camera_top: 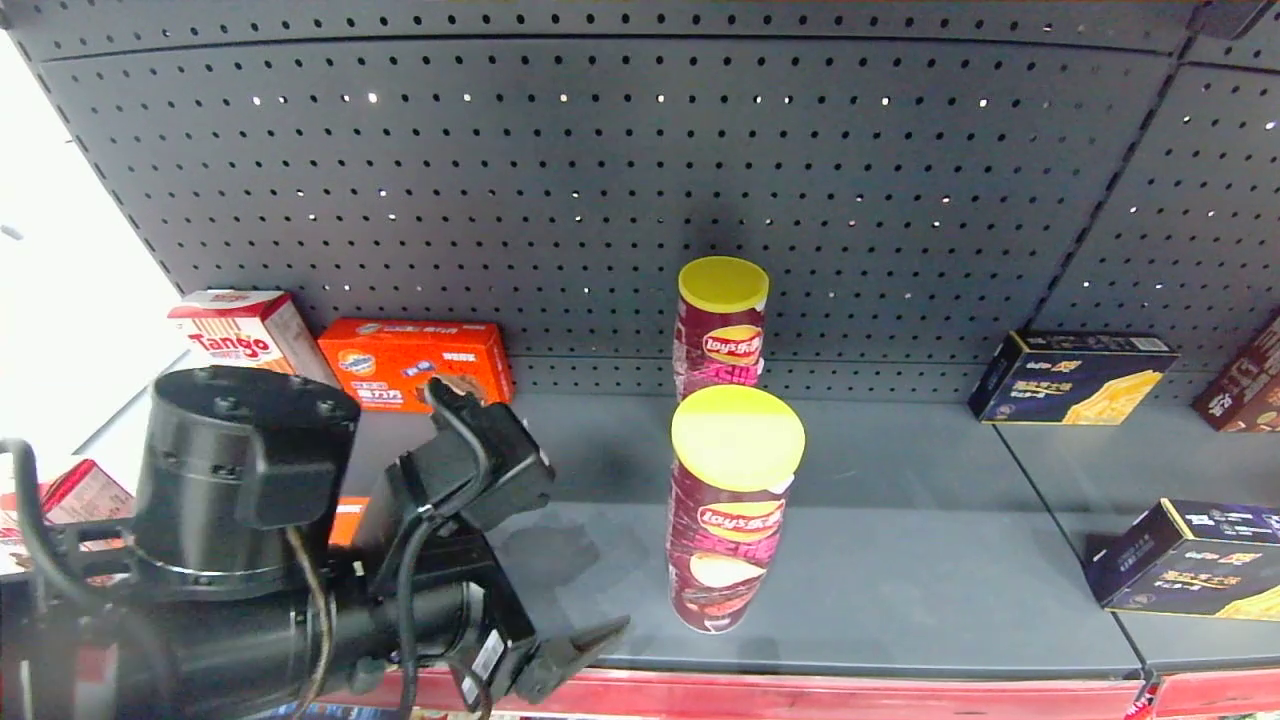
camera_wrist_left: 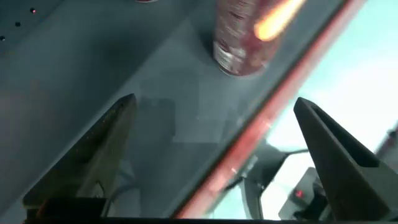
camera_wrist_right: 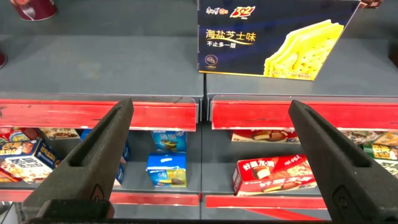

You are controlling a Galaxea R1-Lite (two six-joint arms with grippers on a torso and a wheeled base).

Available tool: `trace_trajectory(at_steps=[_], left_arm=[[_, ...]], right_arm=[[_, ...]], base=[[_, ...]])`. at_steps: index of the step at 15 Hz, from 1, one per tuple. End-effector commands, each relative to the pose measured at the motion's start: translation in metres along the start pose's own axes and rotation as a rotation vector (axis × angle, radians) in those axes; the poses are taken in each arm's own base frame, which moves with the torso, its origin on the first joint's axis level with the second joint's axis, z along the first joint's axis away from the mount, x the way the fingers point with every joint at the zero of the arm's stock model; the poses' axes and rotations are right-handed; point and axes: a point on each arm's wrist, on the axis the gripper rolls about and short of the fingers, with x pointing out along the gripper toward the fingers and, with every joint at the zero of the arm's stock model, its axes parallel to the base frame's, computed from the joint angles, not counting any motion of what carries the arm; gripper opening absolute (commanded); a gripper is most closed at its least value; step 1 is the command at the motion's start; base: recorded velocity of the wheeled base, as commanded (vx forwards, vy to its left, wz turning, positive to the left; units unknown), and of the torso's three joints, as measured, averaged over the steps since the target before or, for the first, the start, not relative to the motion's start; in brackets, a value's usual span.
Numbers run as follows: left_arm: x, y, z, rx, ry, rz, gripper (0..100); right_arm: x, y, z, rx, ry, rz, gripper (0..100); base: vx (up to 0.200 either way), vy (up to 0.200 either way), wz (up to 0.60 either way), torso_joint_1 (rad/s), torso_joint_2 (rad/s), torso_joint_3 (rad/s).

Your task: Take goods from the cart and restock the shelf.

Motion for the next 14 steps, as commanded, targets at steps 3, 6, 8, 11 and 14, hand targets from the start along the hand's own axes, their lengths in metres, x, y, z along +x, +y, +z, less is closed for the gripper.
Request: trace_trajectory(at_steps=[3, 6, 8, 11, 14], left_arm=[[0.035, 0.016, -0.009, -0.029, 0.082, 0.028, 100], [0.052, 0.025, 0.001, -0.032, 0.054, 0.047, 100], [0.058, 0.027, 0.005, -0.031, 0.044, 0.049, 100], [0.062, 0.031, 0.003, -0.038, 0.052, 0.058, 100], [0.066, 0.035, 0.007, -0.039, 0.043, 0.064, 100]], right_arm=[[0.000, 0.000, 0.000, 0.000, 0.001, 0.000, 100], [0.000, 0.000, 0.000, 0.000, 0.001, 0.000, 100], [0.000, 0.000, 0.000, 0.000, 0.001, 0.000, 100], [0.000, 0.000, 0.000, 0.000, 0.001, 0.000, 100], [0.000, 0.000, 0.000, 0.000, 0.001, 0.000, 100]], base=[[0.000, 0.000, 0.00, 0.000, 0.00, 0.000], [0.000, 0.000, 0.00, 0.000, 0.00, 0.000], [0.000, 0.000, 0.00, 0.000, 0.00, 0.000], [0.000, 0.000, 0.00, 0.000, 0.00, 0.000], [0.000, 0.000, 0.00, 0.000, 0.00, 0.000]])
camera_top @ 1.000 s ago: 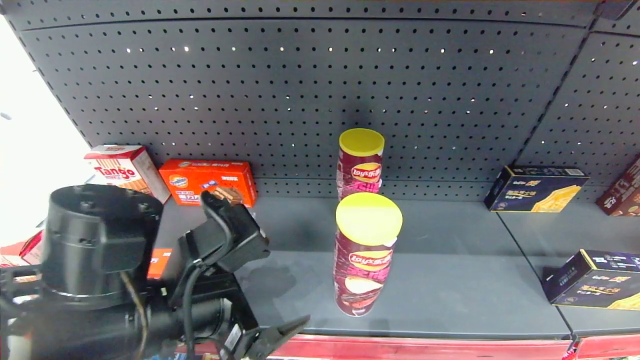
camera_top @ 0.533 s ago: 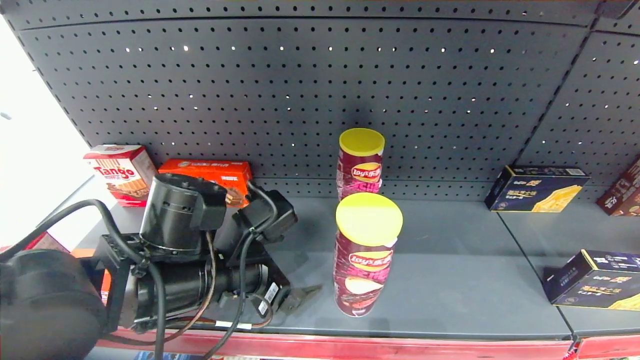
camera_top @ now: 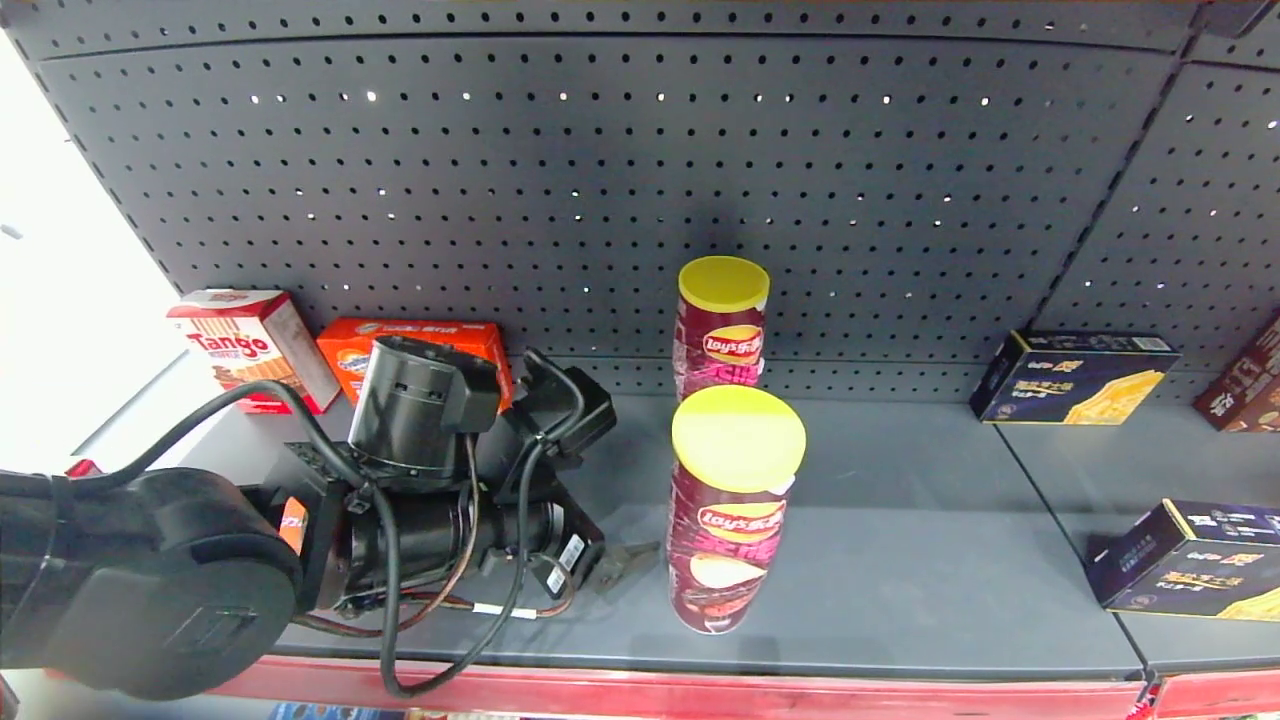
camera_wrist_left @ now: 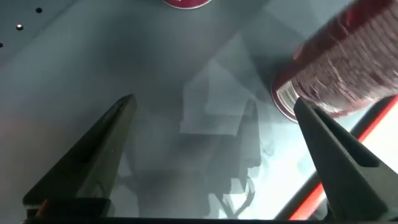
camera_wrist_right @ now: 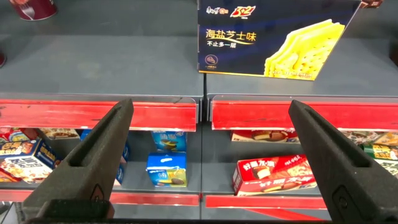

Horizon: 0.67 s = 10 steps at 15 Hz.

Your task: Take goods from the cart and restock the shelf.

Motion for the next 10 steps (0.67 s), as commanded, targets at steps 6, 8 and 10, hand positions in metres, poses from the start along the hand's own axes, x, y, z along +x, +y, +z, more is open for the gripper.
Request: trace_trajectory(at_steps=[6, 8, 10], left_arm=[[0.0046, -0.0020, 0.0023, 0.005, -0.003, -0.012, 100], [0.0059, -0.0020, 0.0019, 0.005, 0.000, -0.012, 100], [0.0068, -0.0020, 0.0018, 0.005, 0.002, -0.013, 100]], right_arm=[[0.0001, 0.0000, 0.0001, 0.000, 0.001, 0.000, 100], [0.0001, 0.0000, 0.0001, 0.000, 0.001, 0.000, 100], [0.0001, 0.0000, 0.0001, 0.000, 0.001, 0.000, 100]], base=[[0.000, 0.000, 0.00, 0.000, 0.00, 0.000], [0.000, 0.000, 0.00, 0.000, 0.00, 0.000], [0.000, 0.000, 0.00, 0.000, 0.00, 0.000]])
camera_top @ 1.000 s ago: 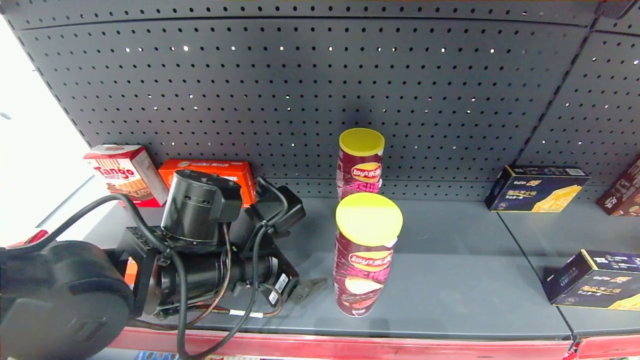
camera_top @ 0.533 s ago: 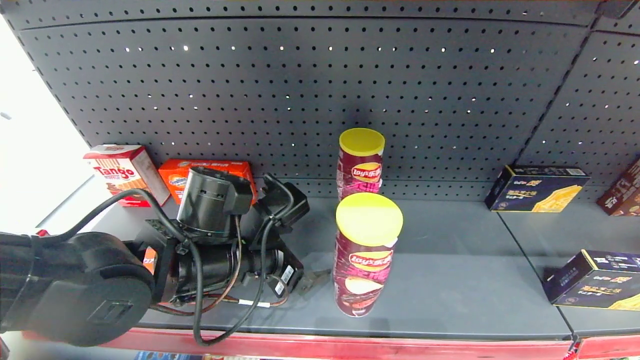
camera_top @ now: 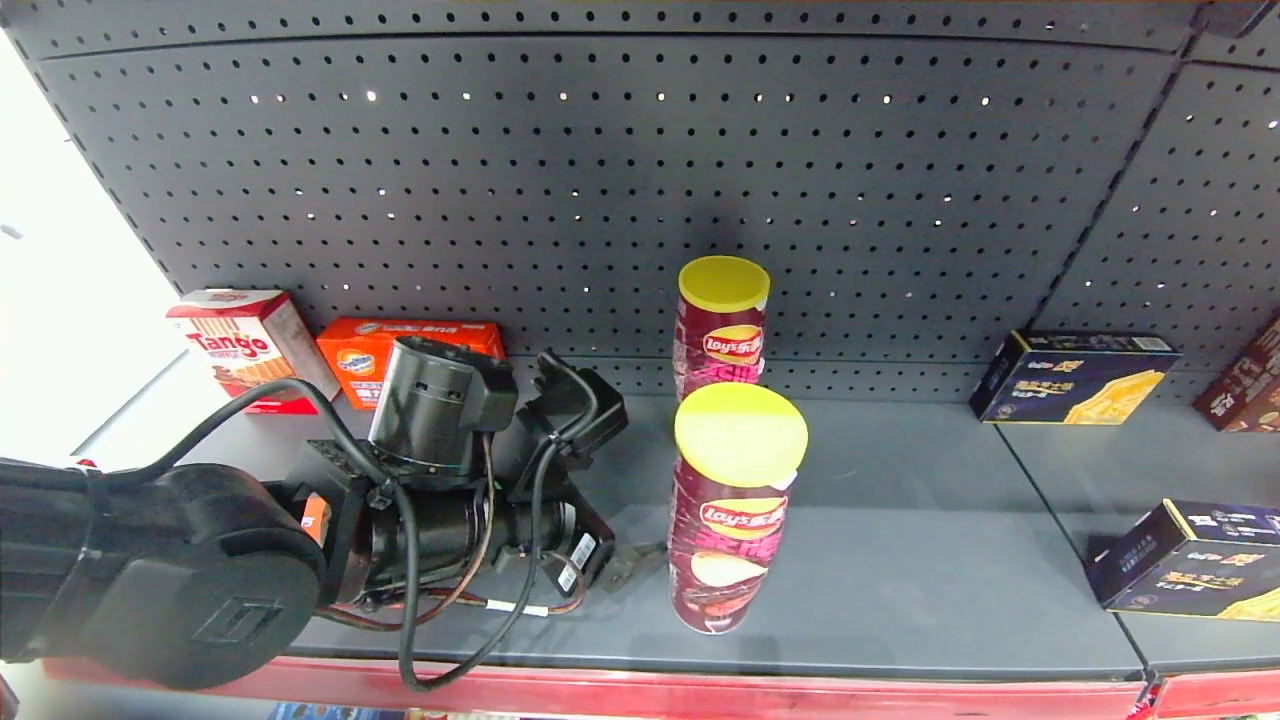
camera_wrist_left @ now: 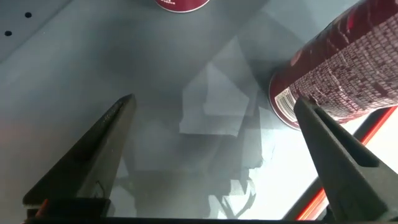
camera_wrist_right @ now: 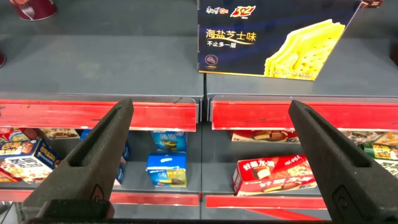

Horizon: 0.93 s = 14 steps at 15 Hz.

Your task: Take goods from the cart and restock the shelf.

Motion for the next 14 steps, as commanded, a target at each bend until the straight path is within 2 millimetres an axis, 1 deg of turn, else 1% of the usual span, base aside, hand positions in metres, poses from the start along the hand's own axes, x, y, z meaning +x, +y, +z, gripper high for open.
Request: trace_trajectory(at_steps=[1, 14], left_arm=[[0.0012, -0.0001, 0.0014, 0.001, -0.002, -0.001, 100], [0.0084, -0.0007, -0.0019, 0.000, 0.022, -0.011, 100]], right_arm=[[0.0001, 0.0000, 0.0001, 0.000, 0.001, 0.000, 100], [0.0001, 0.0000, 0.0001, 0.000, 0.001, 0.000, 100]], base=[[0.000, 0.000, 0.00, 0.000, 0.00, 0.000], [0.000, 0.000, 0.00, 0.000, 0.00, 0.000]])
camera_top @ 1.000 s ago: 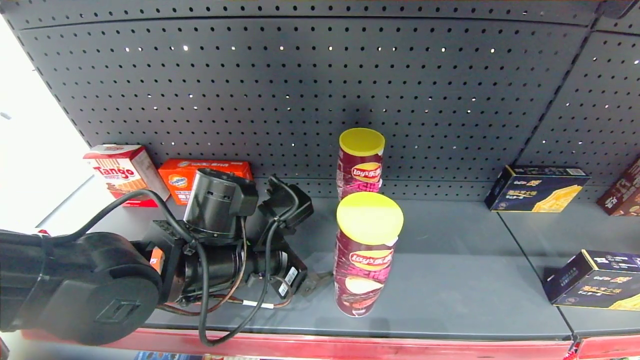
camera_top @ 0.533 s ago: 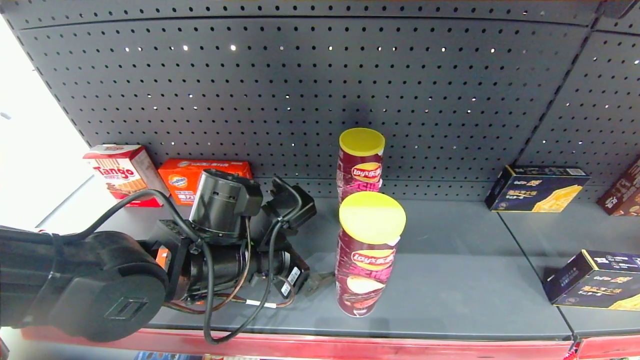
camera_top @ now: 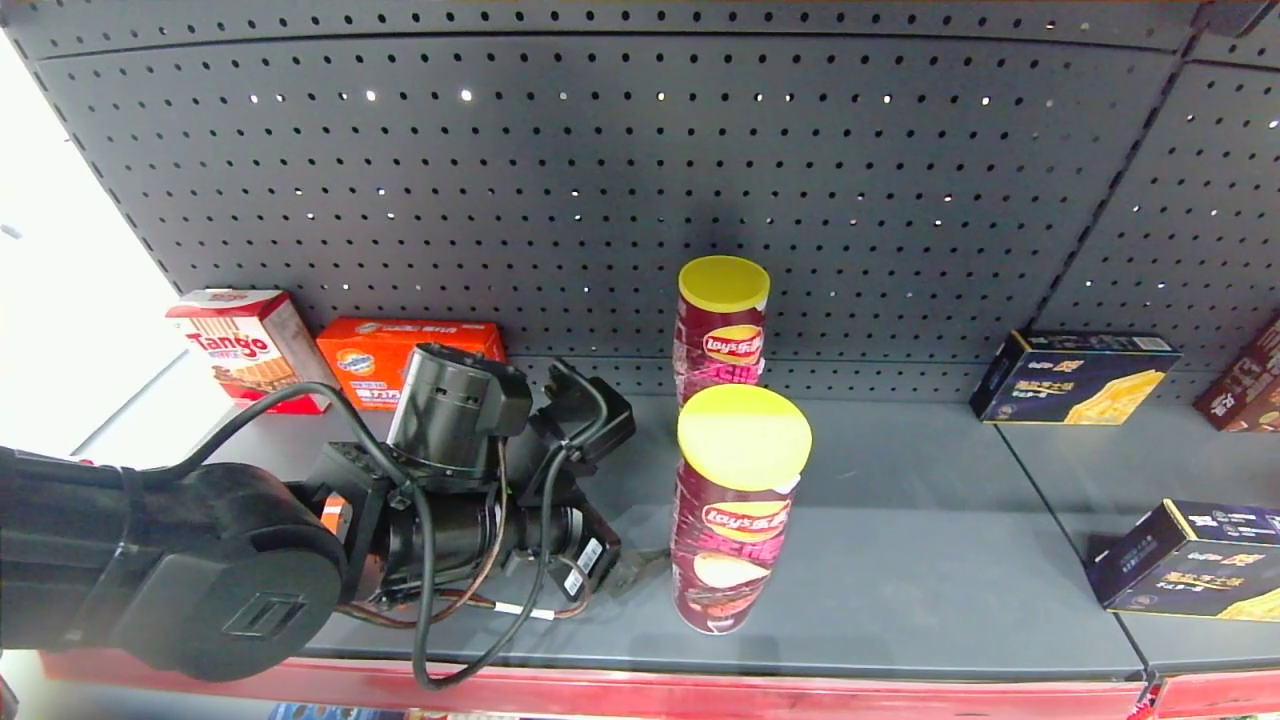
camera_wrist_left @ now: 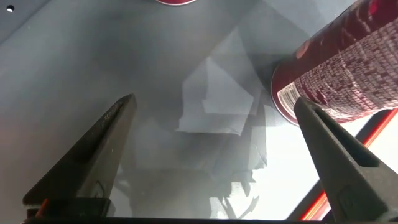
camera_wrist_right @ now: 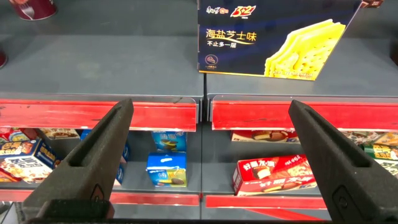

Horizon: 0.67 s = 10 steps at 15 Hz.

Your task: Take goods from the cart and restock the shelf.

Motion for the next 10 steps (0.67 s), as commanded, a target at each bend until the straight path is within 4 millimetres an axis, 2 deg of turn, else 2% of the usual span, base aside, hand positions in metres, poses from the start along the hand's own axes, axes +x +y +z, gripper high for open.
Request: trace_trajectory(at_steps=[1, 10], left_arm=[[0.0011, 0.0000, 0.0012, 0.001, -0.004, -0.002, 100], [-0.0001, -0.0003, 0.0007, 0.001, -0.008, -0.001, 100]], right_arm=[[0.0001, 0.0000, 0.0001, 0.000, 0.001, 0.000, 100], [0.0001, 0.0000, 0.0001, 0.000, 0.001, 0.000, 100]], base=[[0.000, 0.000, 0.00, 0.000, 0.00, 0.000], [0.000, 0.000, 0.00, 0.000, 0.00, 0.000]])
